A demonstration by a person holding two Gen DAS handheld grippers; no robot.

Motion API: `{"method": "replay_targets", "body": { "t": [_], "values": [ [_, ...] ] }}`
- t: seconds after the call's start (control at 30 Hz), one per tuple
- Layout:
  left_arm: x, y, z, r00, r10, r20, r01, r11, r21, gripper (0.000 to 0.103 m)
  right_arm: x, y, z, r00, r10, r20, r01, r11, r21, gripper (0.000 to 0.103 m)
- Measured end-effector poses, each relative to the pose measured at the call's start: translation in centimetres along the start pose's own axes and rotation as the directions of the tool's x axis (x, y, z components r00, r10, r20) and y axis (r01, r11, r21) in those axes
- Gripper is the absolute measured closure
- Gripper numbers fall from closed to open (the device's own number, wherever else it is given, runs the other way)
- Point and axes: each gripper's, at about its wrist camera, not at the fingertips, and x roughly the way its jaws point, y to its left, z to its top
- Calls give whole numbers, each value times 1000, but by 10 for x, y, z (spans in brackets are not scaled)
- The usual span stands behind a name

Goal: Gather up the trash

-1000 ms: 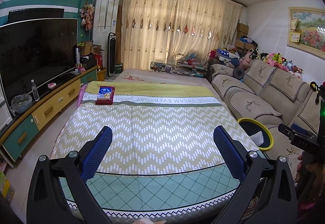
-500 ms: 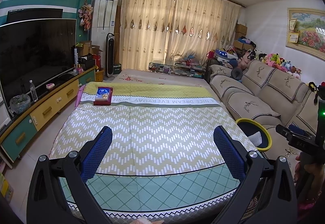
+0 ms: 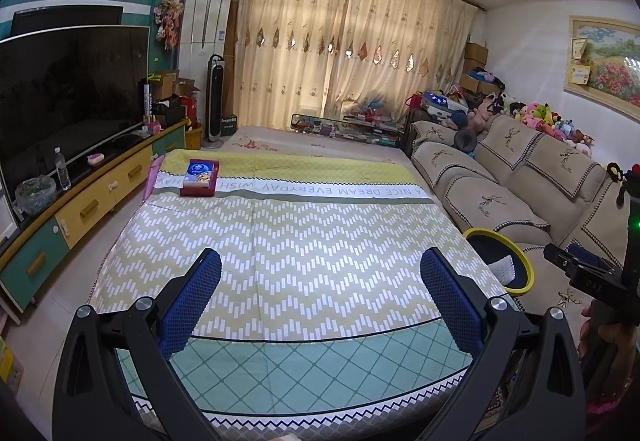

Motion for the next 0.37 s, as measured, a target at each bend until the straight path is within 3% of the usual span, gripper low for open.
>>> {"method": "replay_targets", "body": {
  "t": [0.23,0.37],
  "values": [
    [36,13,7,997,-1,-71,-1,999,-35,5,24,3,15,996,80,-36,-81,997,-10,7],
    [93,38,21,990,88,-114,-93,995,-46,5,76,15,36,990,108,-94,-110,994,-13,7]
  ]
}}
